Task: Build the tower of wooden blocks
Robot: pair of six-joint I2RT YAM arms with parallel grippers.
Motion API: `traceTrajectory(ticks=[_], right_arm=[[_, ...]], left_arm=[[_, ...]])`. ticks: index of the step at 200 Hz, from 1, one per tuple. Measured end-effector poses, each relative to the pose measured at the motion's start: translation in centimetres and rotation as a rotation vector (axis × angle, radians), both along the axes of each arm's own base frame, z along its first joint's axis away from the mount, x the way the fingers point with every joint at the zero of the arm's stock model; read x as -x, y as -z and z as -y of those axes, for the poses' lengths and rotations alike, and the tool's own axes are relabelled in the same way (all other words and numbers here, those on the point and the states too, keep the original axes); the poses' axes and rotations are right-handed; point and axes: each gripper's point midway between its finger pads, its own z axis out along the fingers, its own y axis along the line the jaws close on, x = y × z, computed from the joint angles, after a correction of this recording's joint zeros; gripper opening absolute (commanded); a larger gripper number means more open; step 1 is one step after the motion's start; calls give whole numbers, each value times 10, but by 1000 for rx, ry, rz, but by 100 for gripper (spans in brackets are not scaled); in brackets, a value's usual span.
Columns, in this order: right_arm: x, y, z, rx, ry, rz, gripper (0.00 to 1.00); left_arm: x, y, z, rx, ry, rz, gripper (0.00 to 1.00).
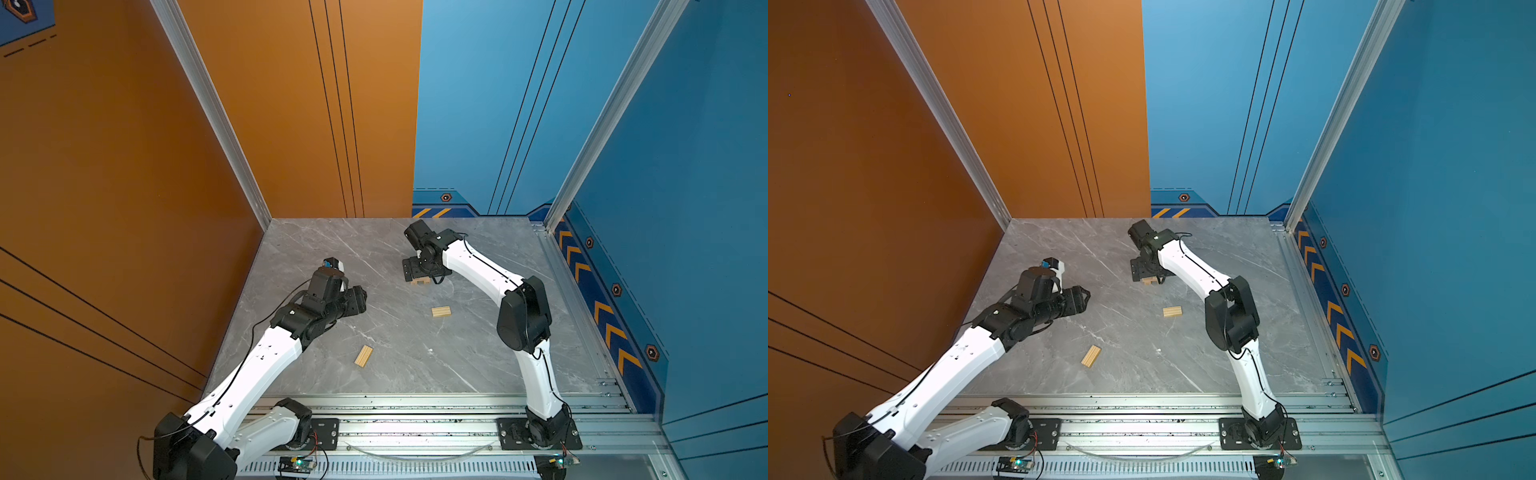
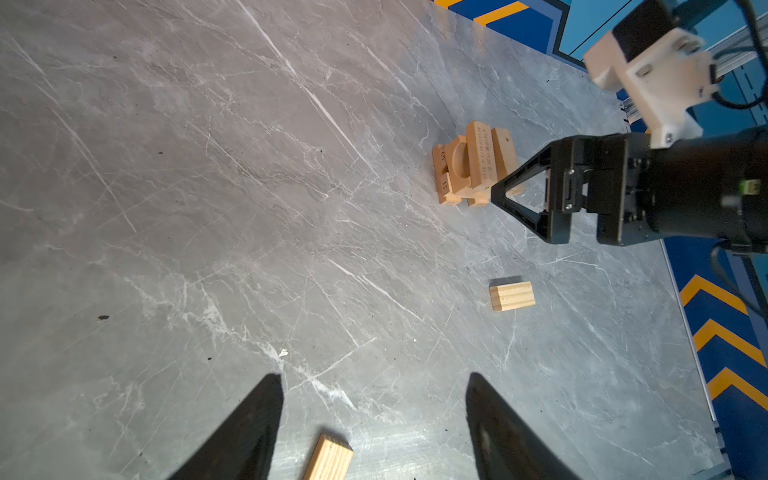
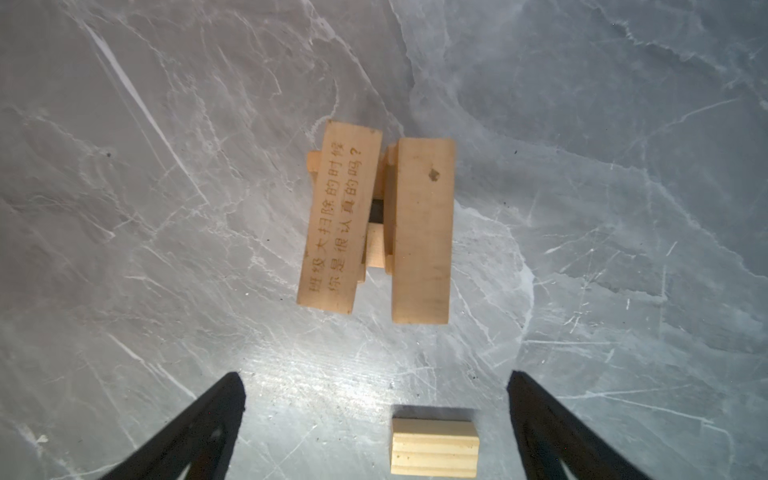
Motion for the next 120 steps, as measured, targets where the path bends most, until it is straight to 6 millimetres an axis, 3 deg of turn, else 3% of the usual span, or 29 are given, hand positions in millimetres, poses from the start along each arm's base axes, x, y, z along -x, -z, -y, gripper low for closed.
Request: traceTrajectory(ticks=[120], right_arm=[[-14,4,5,44,-11,3,100]], left_arm=[[-3,3,-3,16,1,-12,71]])
